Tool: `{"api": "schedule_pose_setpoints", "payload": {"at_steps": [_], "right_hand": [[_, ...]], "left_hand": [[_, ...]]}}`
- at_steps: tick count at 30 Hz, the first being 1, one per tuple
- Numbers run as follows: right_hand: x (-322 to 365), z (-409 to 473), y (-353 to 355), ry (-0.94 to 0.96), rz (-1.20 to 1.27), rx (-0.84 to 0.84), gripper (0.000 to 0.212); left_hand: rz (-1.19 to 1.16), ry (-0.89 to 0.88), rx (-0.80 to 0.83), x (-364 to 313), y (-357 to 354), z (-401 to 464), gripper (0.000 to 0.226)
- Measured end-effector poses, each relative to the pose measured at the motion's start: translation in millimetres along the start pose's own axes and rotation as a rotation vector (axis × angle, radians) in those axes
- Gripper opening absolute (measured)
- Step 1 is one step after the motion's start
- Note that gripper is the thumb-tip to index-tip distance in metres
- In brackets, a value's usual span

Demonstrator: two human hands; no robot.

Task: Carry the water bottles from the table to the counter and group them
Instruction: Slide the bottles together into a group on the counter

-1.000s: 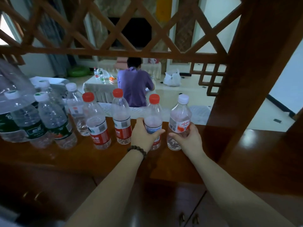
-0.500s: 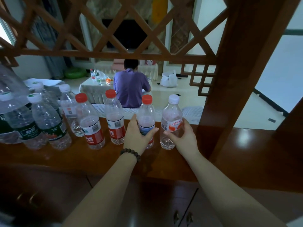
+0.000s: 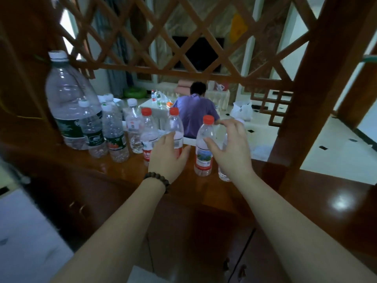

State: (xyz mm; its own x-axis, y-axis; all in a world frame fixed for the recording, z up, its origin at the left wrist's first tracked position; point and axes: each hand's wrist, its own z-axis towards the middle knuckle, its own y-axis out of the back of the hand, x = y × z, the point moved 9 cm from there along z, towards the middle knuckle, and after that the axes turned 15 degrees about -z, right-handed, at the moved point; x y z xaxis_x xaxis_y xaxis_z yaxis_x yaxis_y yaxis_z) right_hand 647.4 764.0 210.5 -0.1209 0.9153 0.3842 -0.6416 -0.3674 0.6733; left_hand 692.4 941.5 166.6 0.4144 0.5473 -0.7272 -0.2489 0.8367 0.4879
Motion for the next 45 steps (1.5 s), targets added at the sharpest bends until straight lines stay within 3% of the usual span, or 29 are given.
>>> {"api": "schedule_pose_setpoints", "payload": {"at_steps": [8, 13, 22, 26, 32, 39, 45], "right_hand": [[94, 22, -57, 0.211, 0.087, 0.200, 0.054], [149, 43, -86, 0.325, 0.111, 0.221, 0.044], [226, 113, -152, 0.386, 0.097, 0.284, 0.039], [253, 150, -186, 0.424, 0.051, 0.318, 0.037], [265, 194, -247, 0.371, 0.106, 0.534, 0.047], [271, 222, -318, 0.414, -0.045, 0.819, 0.068], [278, 224, -346, 0.516, -0.157, 0.851, 0.044]], "left_hand": [[0.248, 0.063, -0.150, 43, 123, -7, 0.060], [0.322, 0.083, -0.221, 63, 187, 4, 0.061], [0.382, 0.047, -0.155, 125, 251, 70, 0.066], [0.371, -0.029, -0.106, 150, 265, 106, 0.067], [0.352, -0.067, -0.003, 186, 262, 155, 0.073], [0.270, -0.045, 0.113, 211, 234, 184, 0.085], [0.196, -0.038, 0.131, 223, 216, 191, 0.070]]}}
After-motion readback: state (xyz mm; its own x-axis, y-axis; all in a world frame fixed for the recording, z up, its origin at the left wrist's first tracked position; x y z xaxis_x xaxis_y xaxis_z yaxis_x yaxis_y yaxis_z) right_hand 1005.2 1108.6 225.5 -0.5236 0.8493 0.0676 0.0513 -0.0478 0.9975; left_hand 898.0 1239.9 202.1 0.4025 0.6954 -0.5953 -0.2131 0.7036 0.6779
